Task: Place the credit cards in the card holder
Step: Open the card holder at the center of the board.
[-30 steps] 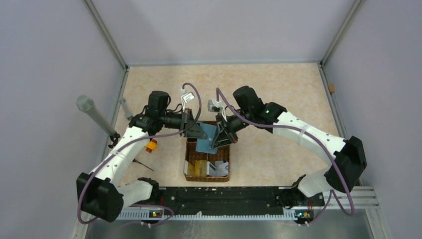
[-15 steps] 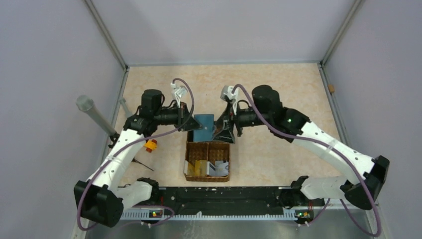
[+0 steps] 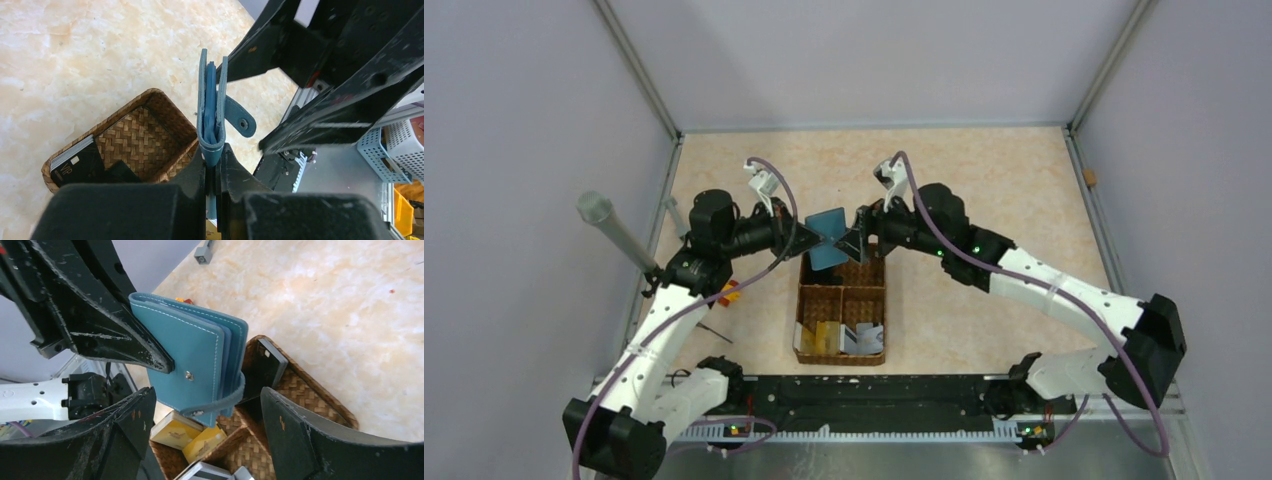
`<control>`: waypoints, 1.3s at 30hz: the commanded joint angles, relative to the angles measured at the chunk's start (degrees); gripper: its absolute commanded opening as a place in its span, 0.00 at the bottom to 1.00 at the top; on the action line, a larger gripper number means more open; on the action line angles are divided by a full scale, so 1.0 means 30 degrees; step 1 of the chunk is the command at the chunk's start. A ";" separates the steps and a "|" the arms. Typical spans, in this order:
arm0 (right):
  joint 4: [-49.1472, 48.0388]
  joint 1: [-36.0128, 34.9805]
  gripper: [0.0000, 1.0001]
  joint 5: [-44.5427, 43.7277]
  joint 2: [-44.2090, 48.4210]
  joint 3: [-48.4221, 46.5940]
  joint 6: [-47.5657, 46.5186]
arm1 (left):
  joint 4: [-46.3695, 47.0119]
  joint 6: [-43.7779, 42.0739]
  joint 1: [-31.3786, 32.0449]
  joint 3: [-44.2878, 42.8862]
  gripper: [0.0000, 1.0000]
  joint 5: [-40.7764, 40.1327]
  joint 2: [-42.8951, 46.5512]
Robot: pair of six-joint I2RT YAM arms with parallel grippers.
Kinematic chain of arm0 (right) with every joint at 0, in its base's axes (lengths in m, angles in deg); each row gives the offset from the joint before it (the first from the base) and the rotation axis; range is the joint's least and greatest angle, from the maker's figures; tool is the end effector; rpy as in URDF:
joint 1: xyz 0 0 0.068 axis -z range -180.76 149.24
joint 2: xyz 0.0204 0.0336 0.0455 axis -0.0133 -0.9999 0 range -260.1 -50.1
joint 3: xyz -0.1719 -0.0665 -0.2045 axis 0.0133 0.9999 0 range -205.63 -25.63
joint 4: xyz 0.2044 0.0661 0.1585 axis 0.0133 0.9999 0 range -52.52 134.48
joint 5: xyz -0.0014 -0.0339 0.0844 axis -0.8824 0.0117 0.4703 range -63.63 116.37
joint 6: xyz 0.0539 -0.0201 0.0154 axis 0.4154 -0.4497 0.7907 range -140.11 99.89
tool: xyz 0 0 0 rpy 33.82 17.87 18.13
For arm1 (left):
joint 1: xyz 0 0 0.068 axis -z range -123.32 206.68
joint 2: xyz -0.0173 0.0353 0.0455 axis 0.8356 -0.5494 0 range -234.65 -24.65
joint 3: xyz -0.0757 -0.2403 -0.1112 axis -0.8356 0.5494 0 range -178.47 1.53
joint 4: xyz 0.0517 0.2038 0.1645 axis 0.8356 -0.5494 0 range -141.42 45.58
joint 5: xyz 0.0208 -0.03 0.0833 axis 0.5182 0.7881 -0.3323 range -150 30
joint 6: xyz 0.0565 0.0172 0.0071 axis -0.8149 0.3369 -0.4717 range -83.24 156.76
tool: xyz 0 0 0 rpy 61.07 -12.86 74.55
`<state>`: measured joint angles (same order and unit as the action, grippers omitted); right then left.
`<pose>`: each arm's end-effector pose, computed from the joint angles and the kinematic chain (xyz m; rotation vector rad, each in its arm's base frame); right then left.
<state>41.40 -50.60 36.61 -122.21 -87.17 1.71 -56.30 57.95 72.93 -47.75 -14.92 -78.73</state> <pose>0.1933 0.2411 0.3508 -0.6016 1.8540 1.0228 0.2016 -0.0910 0.3382 0.4922 1.8771 -1.1717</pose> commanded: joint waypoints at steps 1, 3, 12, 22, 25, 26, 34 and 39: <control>-0.2140 -0.0583 0.79 0.0225 -0.1076 -0.0459 0.1002 | 0.1901 0.0640 -0.0027 0.0105 0.00 0.0352 0.0044; -0.2157 -0.0594 0.79 0.0063 -0.1359 -0.0491 0.0908 | 0.1959 0.0643 -0.0026 0.0136 0.00 0.0462 0.0095; 0.0927 -0.0551 0.26 -0.3777 -0.1095 -0.0894 0.0449 | 0.2955 0.1060 0.0015 0.0242 0.00 0.1393 -0.0070; 0.5205 -0.0343 0.00 -0.8734 0.3159 0.0593 -0.0316 | 0.4886 0.2564 0.4242 -0.1036 0.04 -0.2681 -0.3103; 0.6455 -0.0182 0.00 -0.9389 0.4682 0.0926 -0.0469 | 0.7337 0.4262 0.5128 -0.1069 0.14 -0.3082 -0.4978; 0.6712 -0.0133 0.00 -0.9302 0.5403 0.1017 -0.0517 | 0.8136 0.4723 0.5284 -0.1091 0.20 -0.3118 -0.5564; 0.6633 0.0032 0.00 -0.5834 0.7986 0.1763 -0.0709 | 1.1399 0.6319 0.5621 -0.0995 0.69 -0.2516 -0.7800; 0.6367 0.0104 0.00 -0.5986 0.7772 0.1886 0.0069 | 1.3008 0.6745 0.5666 0.0054 0.82 -0.1329 -0.7487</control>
<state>62.56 -50.84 17.40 -98.30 -82.01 0.62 -25.83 76.38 89.47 -49.54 -21.84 -103.04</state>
